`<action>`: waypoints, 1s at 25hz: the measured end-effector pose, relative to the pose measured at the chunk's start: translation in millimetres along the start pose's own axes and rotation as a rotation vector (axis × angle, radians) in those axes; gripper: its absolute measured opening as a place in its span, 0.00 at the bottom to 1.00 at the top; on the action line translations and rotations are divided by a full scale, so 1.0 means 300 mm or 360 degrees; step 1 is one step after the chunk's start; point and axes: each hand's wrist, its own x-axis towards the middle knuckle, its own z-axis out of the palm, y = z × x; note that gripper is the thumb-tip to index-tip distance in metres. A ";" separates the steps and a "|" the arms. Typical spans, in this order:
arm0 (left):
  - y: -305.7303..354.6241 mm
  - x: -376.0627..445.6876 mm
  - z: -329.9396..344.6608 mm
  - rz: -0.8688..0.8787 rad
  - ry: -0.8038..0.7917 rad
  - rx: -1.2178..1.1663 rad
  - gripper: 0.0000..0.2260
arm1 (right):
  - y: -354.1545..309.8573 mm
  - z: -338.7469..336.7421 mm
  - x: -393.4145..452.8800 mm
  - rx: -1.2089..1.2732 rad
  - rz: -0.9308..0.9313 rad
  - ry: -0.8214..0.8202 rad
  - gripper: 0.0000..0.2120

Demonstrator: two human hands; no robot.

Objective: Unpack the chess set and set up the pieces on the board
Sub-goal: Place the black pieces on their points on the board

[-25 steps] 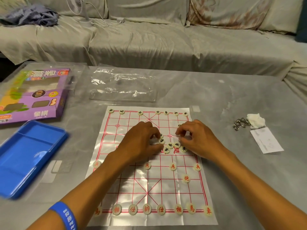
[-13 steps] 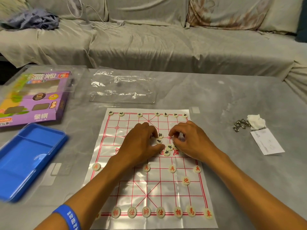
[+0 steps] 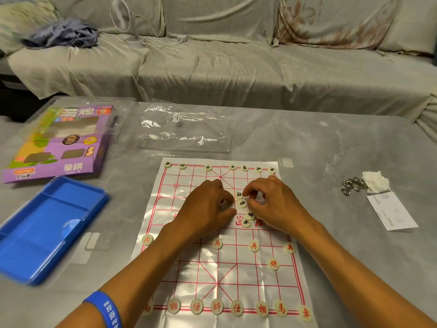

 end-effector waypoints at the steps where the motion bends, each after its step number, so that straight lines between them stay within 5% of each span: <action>1: -0.002 -0.003 0.000 -0.0010 0.0011 -0.0013 0.15 | 0.001 0.001 0.001 -0.0005 0.0003 0.0001 0.07; 18: 0.025 0.010 0.018 -0.0042 0.0128 -0.0047 0.16 | -0.010 -0.003 0.005 -0.0035 -0.0015 -0.0089 0.09; 22: -0.116 0.065 -0.130 -0.0172 0.0361 -0.0094 0.10 | 0.003 -0.024 0.005 0.0014 0.0046 0.0010 0.08; 25: -0.234 0.137 -0.206 -0.0225 0.0288 0.0072 0.10 | 0.009 -0.019 0.009 0.0010 0.0046 0.0064 0.07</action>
